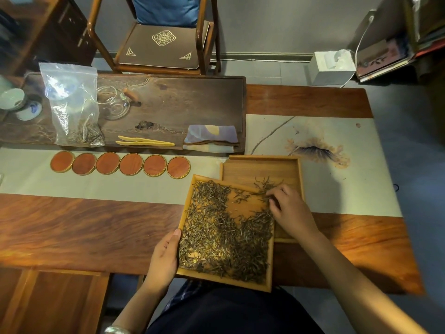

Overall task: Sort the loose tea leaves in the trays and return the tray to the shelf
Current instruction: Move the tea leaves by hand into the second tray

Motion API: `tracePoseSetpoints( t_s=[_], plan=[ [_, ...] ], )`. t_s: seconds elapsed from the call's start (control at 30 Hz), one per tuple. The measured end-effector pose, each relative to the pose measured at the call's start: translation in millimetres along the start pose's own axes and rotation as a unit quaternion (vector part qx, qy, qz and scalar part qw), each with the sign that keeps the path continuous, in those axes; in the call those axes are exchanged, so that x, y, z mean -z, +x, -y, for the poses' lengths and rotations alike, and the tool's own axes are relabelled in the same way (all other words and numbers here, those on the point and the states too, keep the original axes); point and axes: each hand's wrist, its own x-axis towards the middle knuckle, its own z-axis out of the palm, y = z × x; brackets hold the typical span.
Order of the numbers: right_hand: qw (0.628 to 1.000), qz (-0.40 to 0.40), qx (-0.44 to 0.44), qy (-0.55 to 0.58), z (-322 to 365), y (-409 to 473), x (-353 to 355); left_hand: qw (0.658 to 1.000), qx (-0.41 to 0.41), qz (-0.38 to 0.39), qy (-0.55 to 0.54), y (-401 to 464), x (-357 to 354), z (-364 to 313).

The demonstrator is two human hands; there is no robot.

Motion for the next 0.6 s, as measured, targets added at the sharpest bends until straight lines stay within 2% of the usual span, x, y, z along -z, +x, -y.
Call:
tracePoseSetpoints(
  t_s=[0.13, 0.33, 0.6],
  plan=[
    [1.0, -0.004, 0.022, -0.003, 5.5, -12.2, 3.1, 1.0, 0.006, -0.01, -0.007, -0.9, 1.6, 2.0],
    [0.988, 0.101, 0.109, -0.042, 15.7, -38.1, -1.1, 1.0, -0.01, -0.014, 0.013, -3.8, -1.3, -2.0],
    [0.99, 0.06, 0.103, -0.071, 12.7, -34.2, -7.3, 1.0, -0.017, -0.008, 0.009, -7.1, -3.6, -4.4]
  ],
)
